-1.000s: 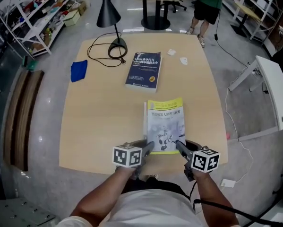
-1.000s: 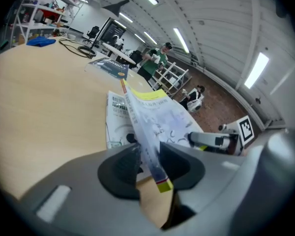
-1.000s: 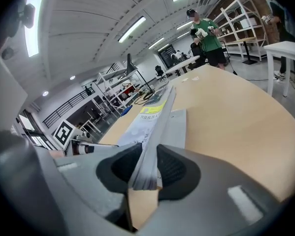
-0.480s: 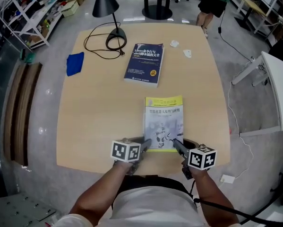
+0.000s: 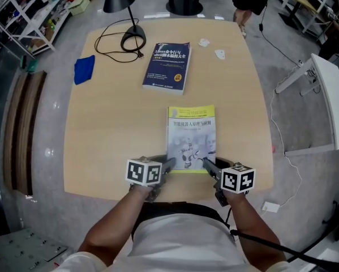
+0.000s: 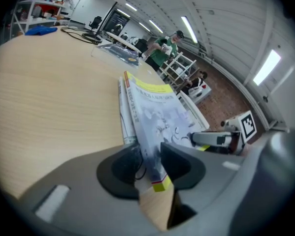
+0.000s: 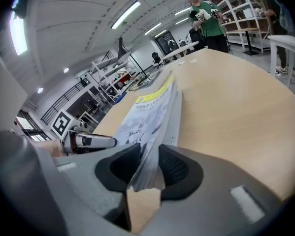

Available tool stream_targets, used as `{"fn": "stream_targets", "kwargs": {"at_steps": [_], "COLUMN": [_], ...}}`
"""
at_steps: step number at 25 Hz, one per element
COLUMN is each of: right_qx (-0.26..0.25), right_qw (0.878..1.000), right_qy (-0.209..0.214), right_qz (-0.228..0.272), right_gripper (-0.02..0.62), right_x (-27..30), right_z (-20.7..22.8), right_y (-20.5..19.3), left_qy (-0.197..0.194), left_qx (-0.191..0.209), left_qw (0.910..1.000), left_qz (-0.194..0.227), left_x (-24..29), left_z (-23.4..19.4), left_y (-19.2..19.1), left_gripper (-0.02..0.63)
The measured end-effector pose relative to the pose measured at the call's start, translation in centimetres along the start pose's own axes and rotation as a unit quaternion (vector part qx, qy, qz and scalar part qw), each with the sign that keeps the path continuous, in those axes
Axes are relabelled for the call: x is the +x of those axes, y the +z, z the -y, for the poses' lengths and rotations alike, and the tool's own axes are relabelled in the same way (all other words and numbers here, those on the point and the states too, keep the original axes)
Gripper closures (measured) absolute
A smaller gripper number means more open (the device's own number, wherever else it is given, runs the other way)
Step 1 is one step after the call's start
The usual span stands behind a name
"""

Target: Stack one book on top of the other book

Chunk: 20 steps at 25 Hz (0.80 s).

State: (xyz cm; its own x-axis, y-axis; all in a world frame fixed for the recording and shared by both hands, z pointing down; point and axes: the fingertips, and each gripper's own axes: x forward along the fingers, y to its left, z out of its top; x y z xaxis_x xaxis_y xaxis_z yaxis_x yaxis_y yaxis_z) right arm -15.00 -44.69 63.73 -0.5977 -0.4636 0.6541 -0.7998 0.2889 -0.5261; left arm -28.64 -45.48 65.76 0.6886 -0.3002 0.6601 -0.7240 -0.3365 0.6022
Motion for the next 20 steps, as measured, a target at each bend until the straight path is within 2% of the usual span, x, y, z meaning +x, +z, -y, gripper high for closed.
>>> {"fn": "stream_targets", "kwargs": {"at_steps": [4, 7, 8, 10, 12, 14, 16, 17, 19, 20], "right_qx": [-0.041, -0.093, -0.108, -0.142, -0.186, -0.232, -0.270, -0.285, -0.304, -0.307], "right_qw": [0.998, 0.994, 0.992, 0.987, 0.977, 0.963, 0.948, 0.941, 0.931, 0.929], "right_qy": [-0.031, -0.049, -0.048, -0.042, -0.044, -0.054, -0.070, -0.082, -0.107, -0.118], "right_qz": [-0.028, -0.029, -0.034, -0.057, -0.091, -0.126, -0.152, -0.160, -0.170, -0.170], "right_gripper": [0.423, 0.423, 0.422, 0.360, 0.291, 0.268, 0.267, 0.267, 0.267, 0.267], "right_x": [0.0, -0.9, -1.1, -1.4, -1.2, -0.5, 0.4, 0.7, 1.1, 1.1], "right_z": [1.2, 1.6, 1.5, 1.0, 0.6, 0.4, 0.2, 0.2, 0.0, -0.1], "right_y": [0.0, 0.4, 0.2, -0.7, -2.0, -3.4, -4.2, -4.3, -4.3, -4.4], "left_qy": [0.004, 0.013, 0.013, 0.012, 0.024, 0.046, 0.061, 0.066, 0.071, 0.071], "left_qx": [0.025, 0.043, 0.051, 0.088, 0.155, 0.219, 0.249, 0.252, 0.246, 0.242], "left_qw": [0.9997, 0.9990, 0.9986, 0.9956, 0.9845, 0.9668, 0.9564, 0.9558, 0.9589, 0.9604], "left_qz": [0.004, 0.009, 0.003, -0.030, -0.079, -0.122, -0.140, -0.136, -0.121, -0.118], "left_x": [-0.9, -2.1, -2.4, -2.6, -2.4, -1.7, -0.8, -0.4, -0.2, -0.3], "left_z": [0.2, -0.1, -0.1, 0.5, 0.9, 1.0, 0.8, 0.7, 0.7, 0.8], "left_y": [0.0, -0.3, -0.7, -2.1, -3.8, -5.2, -6.1, -6.0, -5.4, -5.3], "left_gripper": [0.387, 0.363, 0.352, 0.311, 0.274, 0.249, 0.250, 0.258, 0.372, 0.373]}}
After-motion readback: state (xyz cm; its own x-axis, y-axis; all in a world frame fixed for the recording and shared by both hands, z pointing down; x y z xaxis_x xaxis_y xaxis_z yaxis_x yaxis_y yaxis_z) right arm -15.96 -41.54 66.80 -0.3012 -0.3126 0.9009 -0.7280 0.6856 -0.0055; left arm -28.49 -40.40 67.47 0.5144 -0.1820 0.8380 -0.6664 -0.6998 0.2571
